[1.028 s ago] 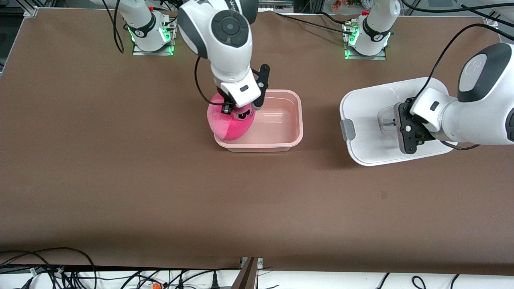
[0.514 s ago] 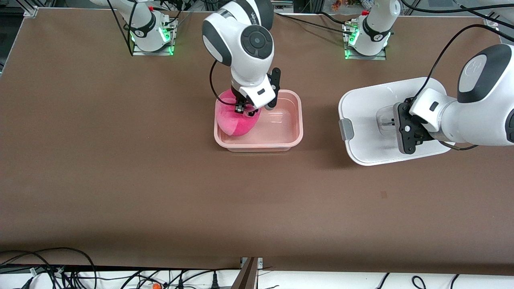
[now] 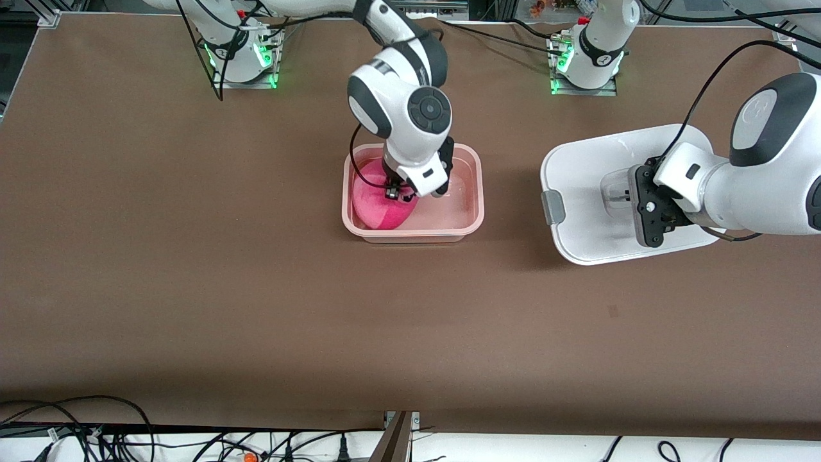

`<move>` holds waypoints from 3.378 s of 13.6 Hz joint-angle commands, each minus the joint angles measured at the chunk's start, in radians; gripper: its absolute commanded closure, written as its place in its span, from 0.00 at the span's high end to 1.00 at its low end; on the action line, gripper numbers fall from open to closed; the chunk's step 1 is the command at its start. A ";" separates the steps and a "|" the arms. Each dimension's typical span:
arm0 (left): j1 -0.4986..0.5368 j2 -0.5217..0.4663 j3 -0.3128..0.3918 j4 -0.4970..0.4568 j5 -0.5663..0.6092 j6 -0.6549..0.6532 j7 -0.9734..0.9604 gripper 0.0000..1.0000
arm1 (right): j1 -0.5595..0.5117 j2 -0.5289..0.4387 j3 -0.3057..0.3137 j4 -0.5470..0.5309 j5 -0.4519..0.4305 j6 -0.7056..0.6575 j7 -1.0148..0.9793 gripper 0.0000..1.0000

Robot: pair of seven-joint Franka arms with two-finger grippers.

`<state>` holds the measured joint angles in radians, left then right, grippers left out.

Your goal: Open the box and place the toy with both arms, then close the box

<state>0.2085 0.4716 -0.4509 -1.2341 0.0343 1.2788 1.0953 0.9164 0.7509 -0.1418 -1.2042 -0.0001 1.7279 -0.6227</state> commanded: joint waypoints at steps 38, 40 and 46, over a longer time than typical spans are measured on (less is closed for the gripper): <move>-0.644 0.257 -0.008 -0.010 0.048 0.579 -0.339 0.00 | -0.711 -0.765 0.031 -0.422 0.026 -0.108 0.584 1.00; -0.647 0.269 -0.008 -0.010 0.056 0.580 -0.341 0.00 | -0.712 -0.765 0.028 -0.414 0.022 -0.108 0.575 1.00; -0.647 0.274 -0.009 -0.039 0.058 0.574 -0.362 0.00 | -0.715 -0.733 0.025 -0.370 -0.008 -0.133 0.564 1.00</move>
<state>-0.4340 0.7563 -0.4635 -1.2454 0.0668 1.8485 0.7529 0.2089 0.0054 -0.1186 -1.6041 0.0054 1.6136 -0.0519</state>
